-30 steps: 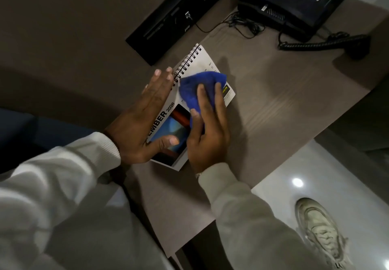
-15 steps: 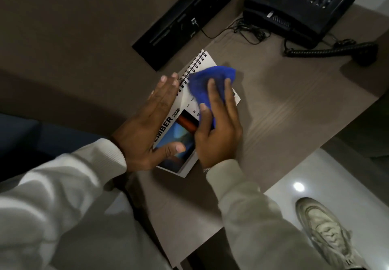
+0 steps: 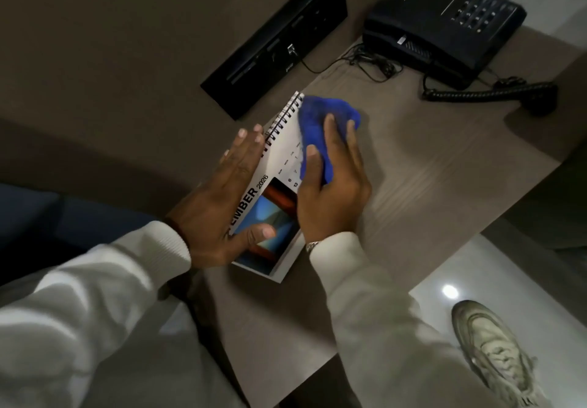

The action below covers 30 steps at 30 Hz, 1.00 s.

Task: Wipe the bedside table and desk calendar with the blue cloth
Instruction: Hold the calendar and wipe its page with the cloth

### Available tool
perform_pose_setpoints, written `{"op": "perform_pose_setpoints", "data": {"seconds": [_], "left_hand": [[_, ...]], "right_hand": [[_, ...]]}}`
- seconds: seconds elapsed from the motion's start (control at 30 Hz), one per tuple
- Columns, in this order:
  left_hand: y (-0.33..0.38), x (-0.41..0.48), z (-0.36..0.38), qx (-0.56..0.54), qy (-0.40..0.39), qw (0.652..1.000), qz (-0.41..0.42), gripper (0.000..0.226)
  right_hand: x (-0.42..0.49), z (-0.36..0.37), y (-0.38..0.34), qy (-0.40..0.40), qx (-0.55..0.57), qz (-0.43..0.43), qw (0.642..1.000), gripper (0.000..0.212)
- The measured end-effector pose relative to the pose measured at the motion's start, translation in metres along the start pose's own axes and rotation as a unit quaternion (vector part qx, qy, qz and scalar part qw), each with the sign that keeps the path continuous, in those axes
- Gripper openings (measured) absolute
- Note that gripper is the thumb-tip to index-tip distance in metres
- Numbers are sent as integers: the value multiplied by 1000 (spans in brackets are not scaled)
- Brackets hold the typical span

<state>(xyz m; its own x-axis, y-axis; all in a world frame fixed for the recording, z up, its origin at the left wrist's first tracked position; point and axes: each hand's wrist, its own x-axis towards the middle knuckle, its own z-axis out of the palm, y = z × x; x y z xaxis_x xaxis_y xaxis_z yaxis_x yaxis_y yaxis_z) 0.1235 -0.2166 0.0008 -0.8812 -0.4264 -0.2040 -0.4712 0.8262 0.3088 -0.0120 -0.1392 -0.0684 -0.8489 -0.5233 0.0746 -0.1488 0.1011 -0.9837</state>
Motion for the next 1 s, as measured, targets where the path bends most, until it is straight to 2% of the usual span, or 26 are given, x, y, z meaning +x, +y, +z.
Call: {"op": "perform_pose_setpoints", "data": {"seconds": [0.07, 0.13, 0.33, 0.4, 0.47, 0.57, 0.67, 0.83, 0.93, 1.0], "left_hand": [[0, -1, 0, -9, 1, 1000, -20, 107], [0, 0, 0, -35, 1, 999, -39, 108], [5, 0, 1, -83, 7, 996, -33, 109], [10, 3, 3, -84, 3, 996, -26, 108], [16, 6, 5, -91, 7, 996, -24, 107], [23, 7, 6, -94, 19, 995, -22, 104], [26, 6, 5, -78, 31, 996, -20, 101], [34, 9, 6, -77, 26, 997, 6, 100], [43, 11, 9, -64, 12, 998, 27, 99], [48, 10, 10, -57, 12, 998, 35, 98]], "right_hand": [[1, -7, 8, -7, -23, 45, 999, 42], [-14, -14, 19, -34, -55, 51, 997, 43], [-49, -21, 16, -115, -24, -54, 992, 39], [-35, -15, 3, -103, -21, -94, 990, 38], [-13, -10, -6, -71, -35, -92, 993, 37], [15, -19, 1, -36, -76, -39, 996, 37], [12, -41, 20, -43, -131, 22, 990, 40], [-33, -56, 26, -92, -66, -47, 992, 38], [-19, -50, 11, -50, -32, -93, 994, 37], [0, -49, 6, -14, -42, -79, 996, 37]]}}
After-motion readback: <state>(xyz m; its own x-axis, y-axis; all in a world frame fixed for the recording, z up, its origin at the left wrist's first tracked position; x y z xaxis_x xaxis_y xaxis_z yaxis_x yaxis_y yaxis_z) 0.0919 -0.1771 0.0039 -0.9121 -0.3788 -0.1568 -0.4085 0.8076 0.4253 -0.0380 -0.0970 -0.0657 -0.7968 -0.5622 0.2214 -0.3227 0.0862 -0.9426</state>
